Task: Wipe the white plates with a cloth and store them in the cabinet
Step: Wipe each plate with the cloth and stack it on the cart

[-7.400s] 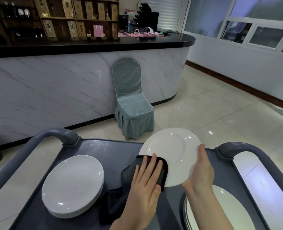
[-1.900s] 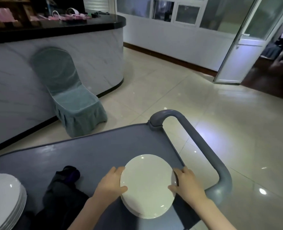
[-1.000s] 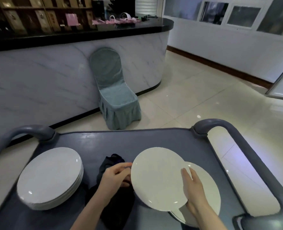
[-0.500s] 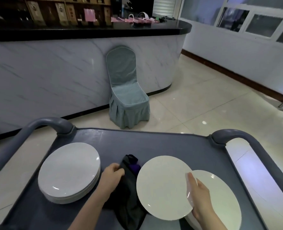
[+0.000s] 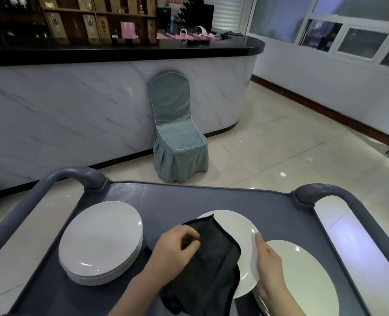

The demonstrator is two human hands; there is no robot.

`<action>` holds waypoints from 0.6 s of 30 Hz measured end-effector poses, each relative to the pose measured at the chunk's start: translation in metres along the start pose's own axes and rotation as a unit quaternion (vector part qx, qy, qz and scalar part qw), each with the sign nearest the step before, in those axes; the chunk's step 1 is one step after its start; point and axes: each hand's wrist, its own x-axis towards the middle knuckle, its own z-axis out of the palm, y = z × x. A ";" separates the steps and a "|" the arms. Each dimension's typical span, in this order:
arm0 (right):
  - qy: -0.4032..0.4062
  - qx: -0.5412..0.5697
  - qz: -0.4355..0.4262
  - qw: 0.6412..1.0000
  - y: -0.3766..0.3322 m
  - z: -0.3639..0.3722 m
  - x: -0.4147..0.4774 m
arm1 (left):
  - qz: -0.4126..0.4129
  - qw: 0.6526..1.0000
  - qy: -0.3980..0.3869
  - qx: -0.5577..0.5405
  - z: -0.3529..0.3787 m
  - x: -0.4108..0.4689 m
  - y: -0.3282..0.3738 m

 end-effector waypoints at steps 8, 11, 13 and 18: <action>-0.009 0.024 -0.020 0.999 -0.011 0.015 -0.020 | 0.075 0.931 -0.041 0.356 0.033 -0.012 -0.003; 0.001 0.018 -0.038 0.999 -0.013 0.015 -0.019 | 0.130 0.925 -0.036 0.356 0.028 -0.013 0.010; 0.007 0.013 -0.043 0.999 -0.017 0.017 -0.018 | 0.159 0.925 -0.056 0.340 0.032 -0.017 0.019; 0.017 0.005 -0.067 0.998 -0.031 0.017 -0.011 | 0.162 0.953 -0.182 0.178 0.048 -0.023 0.028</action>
